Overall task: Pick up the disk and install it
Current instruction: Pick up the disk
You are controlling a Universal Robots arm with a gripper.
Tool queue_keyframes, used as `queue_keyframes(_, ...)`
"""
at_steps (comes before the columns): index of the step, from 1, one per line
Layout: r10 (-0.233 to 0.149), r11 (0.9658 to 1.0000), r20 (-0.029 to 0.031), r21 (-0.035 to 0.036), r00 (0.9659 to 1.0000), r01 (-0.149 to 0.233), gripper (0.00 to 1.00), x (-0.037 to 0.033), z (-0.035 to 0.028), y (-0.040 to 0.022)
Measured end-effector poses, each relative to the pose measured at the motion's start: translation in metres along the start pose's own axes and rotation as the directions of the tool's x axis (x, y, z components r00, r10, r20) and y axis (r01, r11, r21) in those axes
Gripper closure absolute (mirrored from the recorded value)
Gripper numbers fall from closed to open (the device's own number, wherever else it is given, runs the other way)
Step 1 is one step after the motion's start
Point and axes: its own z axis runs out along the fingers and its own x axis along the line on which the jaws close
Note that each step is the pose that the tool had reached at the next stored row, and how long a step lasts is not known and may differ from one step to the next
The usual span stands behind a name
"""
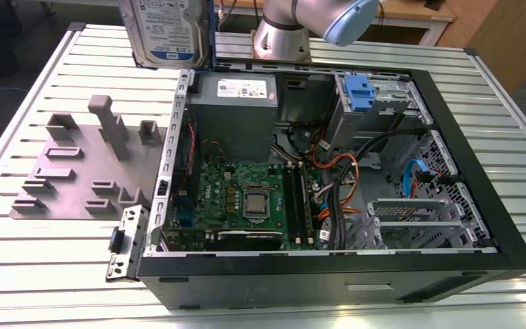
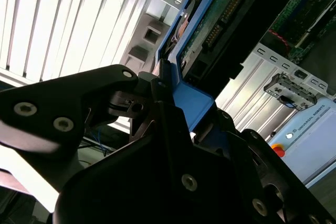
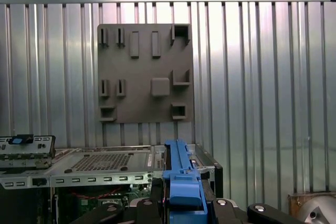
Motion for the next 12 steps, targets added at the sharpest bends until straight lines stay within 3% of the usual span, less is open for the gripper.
queue_keyframes(12,0.0,1.0,-0.001,0.0001,1.0,0.0,0.63,-0.0001,0.0001,-0.0025)
